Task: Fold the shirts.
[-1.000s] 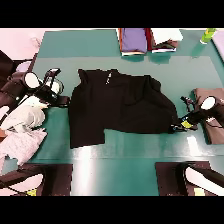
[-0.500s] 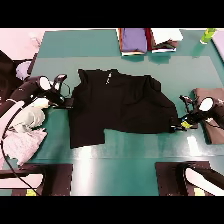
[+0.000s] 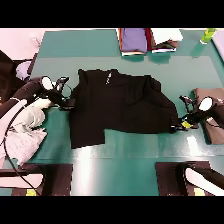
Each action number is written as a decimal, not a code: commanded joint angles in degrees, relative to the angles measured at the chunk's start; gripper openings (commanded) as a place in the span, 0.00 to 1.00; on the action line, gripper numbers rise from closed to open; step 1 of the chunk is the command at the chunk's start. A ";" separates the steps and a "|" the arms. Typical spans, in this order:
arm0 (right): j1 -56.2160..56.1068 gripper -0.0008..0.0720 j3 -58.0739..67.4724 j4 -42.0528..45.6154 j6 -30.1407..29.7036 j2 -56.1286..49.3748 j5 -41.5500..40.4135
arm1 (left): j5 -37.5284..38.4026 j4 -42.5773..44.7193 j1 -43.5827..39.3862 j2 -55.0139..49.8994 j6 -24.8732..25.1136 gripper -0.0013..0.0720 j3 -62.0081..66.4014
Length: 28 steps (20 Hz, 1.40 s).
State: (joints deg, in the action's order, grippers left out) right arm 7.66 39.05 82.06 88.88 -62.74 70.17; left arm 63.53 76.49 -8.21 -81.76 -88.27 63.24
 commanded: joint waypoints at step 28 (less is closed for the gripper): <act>-0.04 0.04 63.28 7.43 -0.94 2.32 15.52 | 8.55 4.46 -0.02 21.77 1.57 0.06 38.95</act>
State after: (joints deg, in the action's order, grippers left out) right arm 7.68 109.60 89.32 87.94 -55.51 84.62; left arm 70.04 80.99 -8.25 -54.50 -86.72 109.93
